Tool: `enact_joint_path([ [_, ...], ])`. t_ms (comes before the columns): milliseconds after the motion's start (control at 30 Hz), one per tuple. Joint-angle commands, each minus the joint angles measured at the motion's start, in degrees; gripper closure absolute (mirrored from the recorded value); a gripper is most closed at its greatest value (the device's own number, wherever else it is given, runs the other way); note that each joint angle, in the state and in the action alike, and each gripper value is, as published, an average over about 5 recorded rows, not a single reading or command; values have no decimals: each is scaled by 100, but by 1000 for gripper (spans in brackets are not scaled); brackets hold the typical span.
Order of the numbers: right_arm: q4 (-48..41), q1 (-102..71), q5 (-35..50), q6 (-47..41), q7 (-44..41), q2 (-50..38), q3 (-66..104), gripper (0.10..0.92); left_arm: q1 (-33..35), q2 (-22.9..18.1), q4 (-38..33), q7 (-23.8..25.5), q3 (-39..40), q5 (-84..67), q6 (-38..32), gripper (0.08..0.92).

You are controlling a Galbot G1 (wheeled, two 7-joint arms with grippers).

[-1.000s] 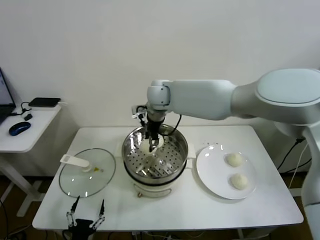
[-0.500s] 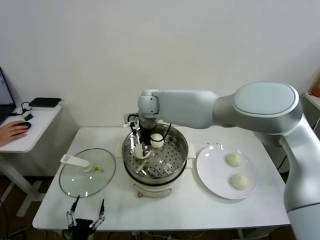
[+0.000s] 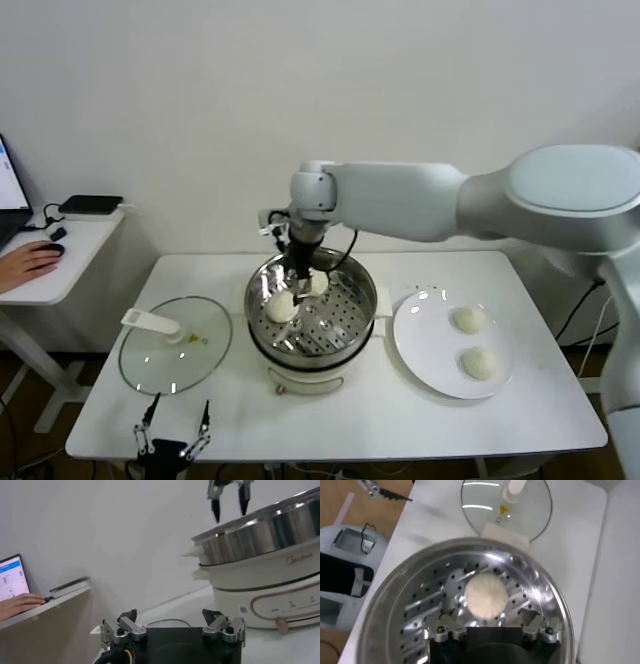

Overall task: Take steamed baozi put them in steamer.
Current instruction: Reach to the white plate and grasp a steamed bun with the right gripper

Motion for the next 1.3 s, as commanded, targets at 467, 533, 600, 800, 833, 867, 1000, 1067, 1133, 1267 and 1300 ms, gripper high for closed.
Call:
enact_joint_path([
  [467, 1383, 403, -1897, 1508, -789, -3511, -1194, 203, 34, -59, 63, -14, 10, 102, -35, 177],
  [533, 1405, 245, -2147, 1518, -751, -3721, -1183, 203, 36, -74, 75, -20, 9, 117, -45, 177],
  [600, 1410, 97, -2379, 1515, -716, -3894, -1161, 203, 44, -85, 82, -23, 6, 121, -50, 177],
  [800, 1323, -540, -2930, 1504, -627, -4331, -885, 203, 42, -98, 125, -26, 7, 136, -57, 177],
  [833, 1311, -652, -2990, 1499, -609, -4377, -820, 203, 37, -100, 132, -27, 10, 141, -59, 177],
  [867, 1298, -760, -3044, 1492, -592, -4420, -749, 203, 30, -102, 140, -27, 12, 146, -62, 177],
  [1000, 1163, -1215, -3246, 1471, -516, -4506, -360, 203, 1, -117, 164, -31, 24, 151, -65, 177],
  [1067, 1027, -1482, -3384, 1470, -477, -4507, -101, 203, -4, -117, 173, -32, 29, 150, -68, 177],
  [1133, 899, -1700, -3497, 1473, -447, -4490, 93, 203, -4, -110, 188, -33, 28, 153, -74, 177],
  [1267, 638, -2112, -3661, 1473, -357, -4418, 483, 203, -4, -90, 225, -39, 6, 150, -92, 177],
  [1300, 580, -2194, -3674, 1469, -330, -4396, 569, 203, -5, -84, 238, -40, 0, 150, -99, 177],
])
